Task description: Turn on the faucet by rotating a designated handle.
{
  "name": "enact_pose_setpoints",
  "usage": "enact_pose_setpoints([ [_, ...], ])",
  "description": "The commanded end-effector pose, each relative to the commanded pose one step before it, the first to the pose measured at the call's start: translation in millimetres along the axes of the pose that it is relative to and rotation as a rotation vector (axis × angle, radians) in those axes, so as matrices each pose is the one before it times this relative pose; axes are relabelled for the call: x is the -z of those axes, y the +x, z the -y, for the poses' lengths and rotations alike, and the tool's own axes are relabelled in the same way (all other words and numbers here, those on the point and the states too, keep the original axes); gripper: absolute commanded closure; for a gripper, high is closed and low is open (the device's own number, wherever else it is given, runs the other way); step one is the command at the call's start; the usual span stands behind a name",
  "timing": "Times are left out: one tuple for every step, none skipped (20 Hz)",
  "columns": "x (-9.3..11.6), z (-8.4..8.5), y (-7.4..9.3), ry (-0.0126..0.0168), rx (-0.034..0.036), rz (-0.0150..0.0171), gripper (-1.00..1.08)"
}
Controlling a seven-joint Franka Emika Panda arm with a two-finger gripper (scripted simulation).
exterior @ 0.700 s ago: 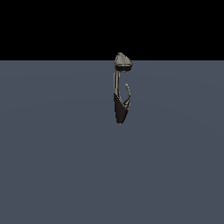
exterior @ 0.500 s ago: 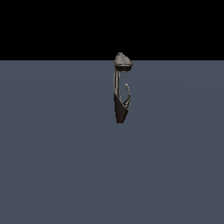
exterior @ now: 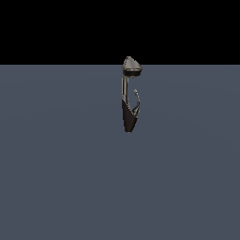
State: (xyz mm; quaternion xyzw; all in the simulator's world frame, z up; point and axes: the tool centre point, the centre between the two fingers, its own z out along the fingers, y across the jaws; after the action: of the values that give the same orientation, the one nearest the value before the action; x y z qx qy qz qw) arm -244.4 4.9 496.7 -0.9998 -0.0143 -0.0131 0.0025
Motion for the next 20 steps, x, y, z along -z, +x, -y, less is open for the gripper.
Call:
enact_pose_setpoints([
  [-0.18,0.12,1.30,0.00278,-0.00434,0.00148,1.08],
  [-0.14,0.17,1.23,0.00264,-0.00396,0.00129,1.08],
  [-0.19,0.19,1.59,0.00338,-0.00496,0.00161,1.08],
  [-0.24,0.27,1.92,0.00402,-0.00588,0.00191,1.08],
  [-0.30,0.31,2.25,0.00469,-0.00688,0.00225,1.08],
  [-0.35,0.35,2.56,0.00533,-0.00794,0.00261,1.08],
  [-0.41,0.39,2.90,0.00602,-0.00913,0.00302,1.08],
  [-0.47,0.43,3.23,0.00667,-0.01027,0.00342,1.08],
  [-0.55,0.50,3.56,0.00729,-0.01129,0.00378,1.08],
  [-0.64,0.55,3.92,0.00794,-0.01238,0.00417,1.08],
  [-0.73,0.61,4.27,0.00855,-0.01348,0.00456,1.08],
  [-0.84,0.68,4.62,0.00917,-0.01464,0.00499,1.08],
  [-0.95,0.75,4.98,0.00978,-0.01583,0.00543,1.08],
  [-1.08,0.82,5.36,0.01039,-0.01706,0.00589,1.08],
  [-1.23,0.90,5.74,0.01097,-0.01829,0.00636,1.08],
  [-1.38,0.98,6.13,0.01155,-0.01958,0.00685,1.08],
  [-1.55,1.07,6.52,0.01211,-0.02088,0.00735,1.08],
  [-1.73,1.16,6.92,0.01263,-0.02219,0.00785,1.08],
  [-1.89,1.22,7.16,0.01285,-0.02302,0.00820,1.08],
  [-2.00,1.26,7.20,0.01271,-0.02322,0.00831,1.08],
])
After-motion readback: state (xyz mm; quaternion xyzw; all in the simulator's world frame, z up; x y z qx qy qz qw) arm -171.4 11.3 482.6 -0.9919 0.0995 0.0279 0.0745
